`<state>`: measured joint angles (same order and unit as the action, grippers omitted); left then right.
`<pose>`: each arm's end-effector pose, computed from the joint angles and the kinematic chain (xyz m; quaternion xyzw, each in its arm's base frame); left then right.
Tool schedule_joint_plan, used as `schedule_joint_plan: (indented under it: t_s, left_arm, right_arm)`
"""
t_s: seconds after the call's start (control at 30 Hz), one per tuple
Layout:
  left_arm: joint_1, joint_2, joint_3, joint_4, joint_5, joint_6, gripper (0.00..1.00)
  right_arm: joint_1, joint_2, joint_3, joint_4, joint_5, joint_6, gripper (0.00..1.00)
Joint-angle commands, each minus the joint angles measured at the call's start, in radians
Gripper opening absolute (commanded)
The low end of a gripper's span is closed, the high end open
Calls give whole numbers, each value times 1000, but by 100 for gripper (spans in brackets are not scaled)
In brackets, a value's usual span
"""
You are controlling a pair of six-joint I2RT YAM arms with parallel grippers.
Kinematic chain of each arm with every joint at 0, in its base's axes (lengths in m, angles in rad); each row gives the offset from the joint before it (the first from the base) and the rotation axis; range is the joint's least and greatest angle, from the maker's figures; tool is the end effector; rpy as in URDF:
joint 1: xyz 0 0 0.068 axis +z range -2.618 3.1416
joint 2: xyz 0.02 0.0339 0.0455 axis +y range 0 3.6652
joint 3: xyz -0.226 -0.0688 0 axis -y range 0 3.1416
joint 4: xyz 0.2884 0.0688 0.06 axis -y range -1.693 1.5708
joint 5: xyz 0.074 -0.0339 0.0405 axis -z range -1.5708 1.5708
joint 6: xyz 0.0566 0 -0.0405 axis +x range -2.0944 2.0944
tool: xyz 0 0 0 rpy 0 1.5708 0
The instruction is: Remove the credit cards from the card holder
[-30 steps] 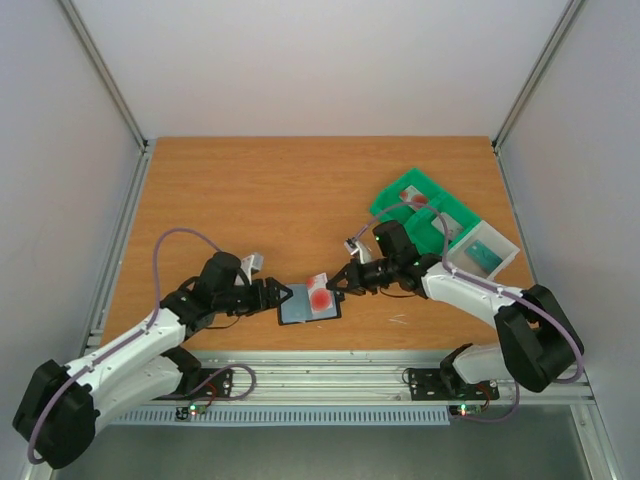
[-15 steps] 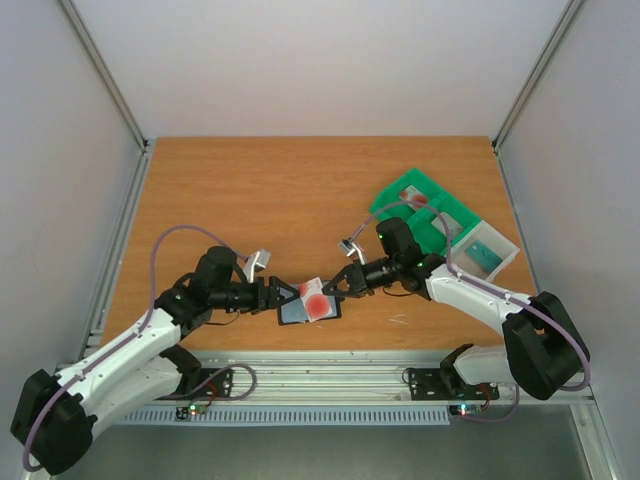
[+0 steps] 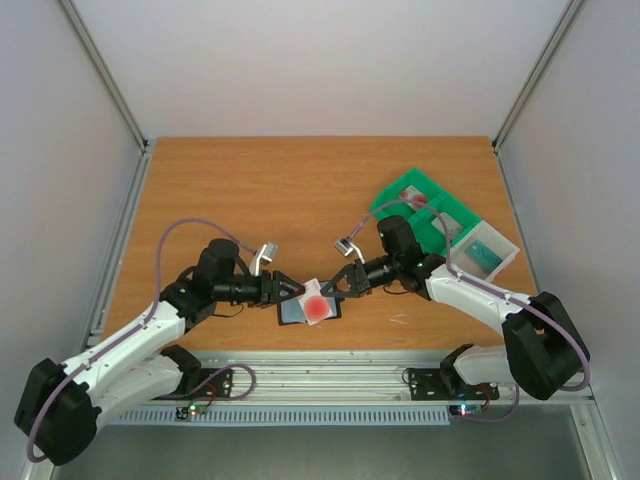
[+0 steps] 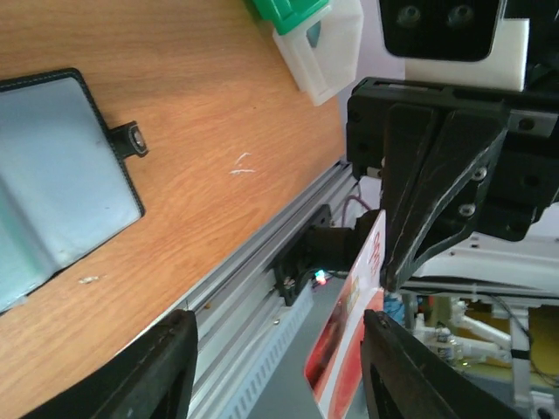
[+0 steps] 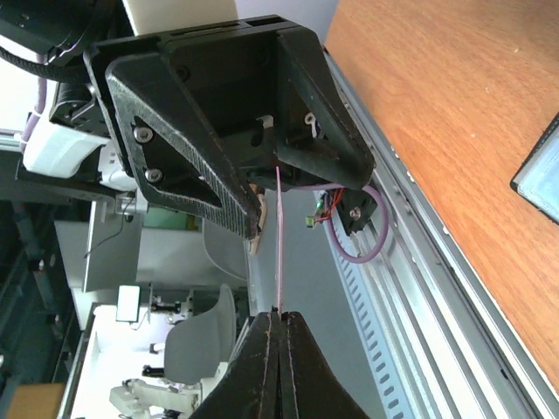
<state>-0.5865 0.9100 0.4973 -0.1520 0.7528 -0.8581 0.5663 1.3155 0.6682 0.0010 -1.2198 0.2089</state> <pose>0.2009 -0.1800 0.1695 0.0653 0.8313 -0.5380 0.1235 0.2278 0.2078 0.1498 -0.3818 0.6766 0.6128 0.1447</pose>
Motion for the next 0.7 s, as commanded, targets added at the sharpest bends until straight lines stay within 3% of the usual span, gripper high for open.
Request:
schedule_joint_plan:
  t_s: [0.0, 0.17, 0.4, 0.57, 0.67]
  left_arm:
    - [2, 19, -1, 138, 55, -52, 49]
    - [2, 26, -5, 198, 63, -90, 38]
    - [2, 37, -49, 341, 85, -171, 1]
    - [3, 61, -71, 390, 83, -213, 1]
    - [2, 72, -80, 428, 74, -233, 0]
  right_arm:
    - [-2, 5, -10, 48, -43, 7, 1]
    - [1, 4, -18, 67, -50, 18, 1]
    - [2, -18, -19, 17, -21, -16, 1]
    - [3, -45, -22, 8, 19, -9, 2]
    - [1, -60, -23, -28, 78, 17, 11]
